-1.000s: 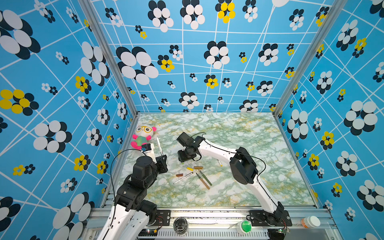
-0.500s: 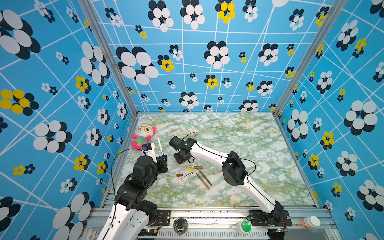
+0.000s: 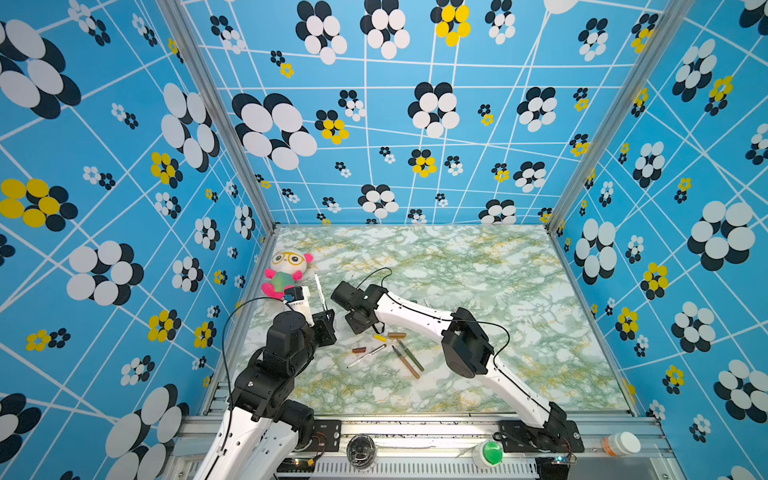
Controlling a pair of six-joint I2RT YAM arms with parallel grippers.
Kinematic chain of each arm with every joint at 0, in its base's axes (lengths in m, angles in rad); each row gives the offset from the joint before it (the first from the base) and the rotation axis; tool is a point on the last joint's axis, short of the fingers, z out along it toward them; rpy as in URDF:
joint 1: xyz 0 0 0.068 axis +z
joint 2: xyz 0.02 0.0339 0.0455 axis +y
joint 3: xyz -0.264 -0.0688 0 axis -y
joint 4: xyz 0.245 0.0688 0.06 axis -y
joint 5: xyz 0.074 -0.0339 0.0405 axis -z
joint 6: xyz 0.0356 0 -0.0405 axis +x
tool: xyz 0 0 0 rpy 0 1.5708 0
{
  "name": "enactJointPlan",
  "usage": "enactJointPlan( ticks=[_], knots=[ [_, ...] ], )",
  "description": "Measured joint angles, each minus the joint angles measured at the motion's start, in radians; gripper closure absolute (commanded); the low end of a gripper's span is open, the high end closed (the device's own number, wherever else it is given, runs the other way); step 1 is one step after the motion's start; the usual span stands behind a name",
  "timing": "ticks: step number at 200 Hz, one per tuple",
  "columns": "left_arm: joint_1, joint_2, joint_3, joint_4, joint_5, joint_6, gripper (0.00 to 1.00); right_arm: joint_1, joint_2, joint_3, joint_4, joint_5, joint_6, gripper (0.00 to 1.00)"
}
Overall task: Insert the pens into the pen caps
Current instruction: 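Lift the lime cap with the right gripper toward the marker in the left gripper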
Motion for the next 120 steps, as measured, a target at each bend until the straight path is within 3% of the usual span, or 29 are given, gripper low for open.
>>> enactJointPlan(
  ticks=[49, 120],
  knots=[
    [0.0, 0.0, 0.0, 0.0, 0.0, -0.002, 1.0, -0.035, -0.069, -0.121, 0.066, -0.073, 0.045, 0.98],
    [0.0, 0.027, -0.009, 0.025, 0.054, -0.004, 1.0, -0.137, -0.344, -0.549, 0.276, -0.229, 0.184, 1.0]
  ],
)
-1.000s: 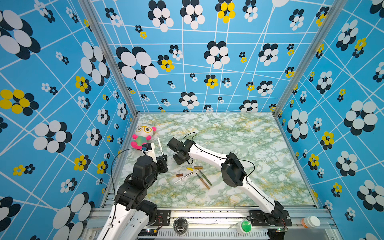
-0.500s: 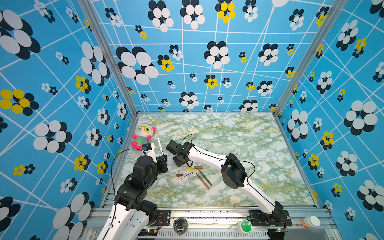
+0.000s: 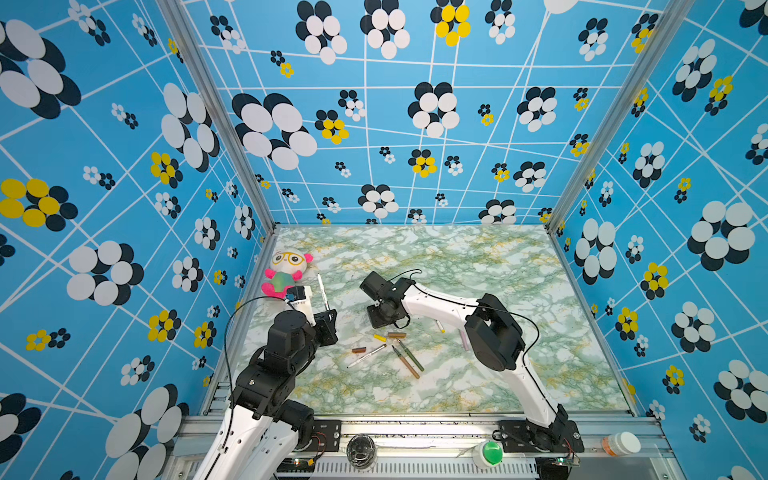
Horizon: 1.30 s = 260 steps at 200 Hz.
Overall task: Insert the pens into the pen caps
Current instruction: 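Lift the lime cap with the right gripper toward the marker in the left gripper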
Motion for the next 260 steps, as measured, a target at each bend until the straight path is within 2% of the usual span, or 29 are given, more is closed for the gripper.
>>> enactJointPlan(
  ticks=[49, 108, 179, 260],
  knots=[
    [-0.019, 0.108, -0.005, 0.051, 0.105, 0.0, 1.0, -0.072, -0.273, -0.203, 0.182, -0.056, 0.108, 1.0],
    [-0.18, 0.267, -0.013, 0.154, 0.189, 0.002, 1.0, -0.166, -0.523, -0.431, 0.393, -0.102, 0.263, 1.0],
    [-0.303, 0.387, -0.024, 0.291, 0.234, 0.001, 1.0, -0.197, -0.663, -0.525, 0.455, -0.097, 0.306, 1.0],
    [-0.324, 0.397, -0.024, 0.316, 0.23, 0.001, 1.0, -0.199, -0.676, -0.529, 0.502, -0.174, 0.307, 1.0]
  ],
)
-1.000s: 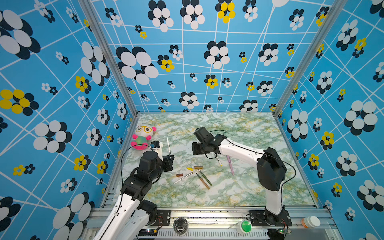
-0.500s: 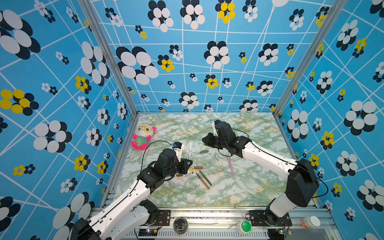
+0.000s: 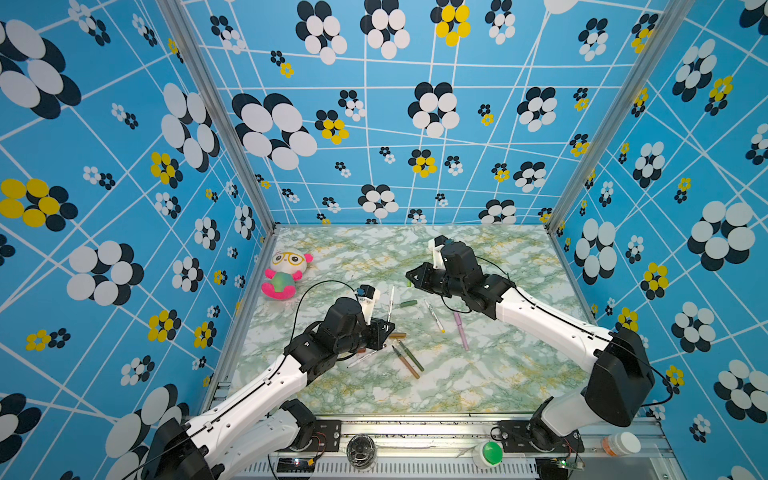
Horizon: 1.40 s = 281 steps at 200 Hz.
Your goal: Insert the pens into the pen caps
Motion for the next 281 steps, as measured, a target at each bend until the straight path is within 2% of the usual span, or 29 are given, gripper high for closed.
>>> enactJointPlan(
  ticks=[114, 281],
  knots=[
    [-0.019, 0.0, 0.001, -0.002, -0.024, 0.004, 1.0, 0.001, 0.092, 0.033, 0.064, -0.085, 0.064, 1.0],
    [-0.026, 0.0, 0.001, -0.011, -0.053, 0.004, 1.0, 0.026, 0.131, 0.092, 0.079, -0.099, 0.077, 1.0]
  ],
)
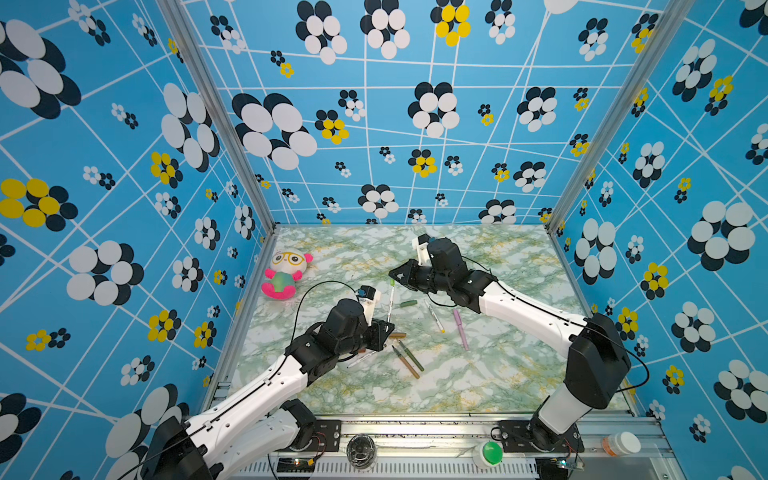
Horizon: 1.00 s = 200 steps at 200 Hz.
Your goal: Insert the pens into the pen caps
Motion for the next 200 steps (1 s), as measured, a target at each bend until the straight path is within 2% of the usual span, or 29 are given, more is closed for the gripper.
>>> enactJointPlan(
  ticks=[200],
  knots=[
    [0.0, -0.014, 0.0, -0.008, -0.024, -0.001, 1.0, 0.0, -0.013, 0.012, -0.01, 0.0, -0.014, 1.0]
  ],
)
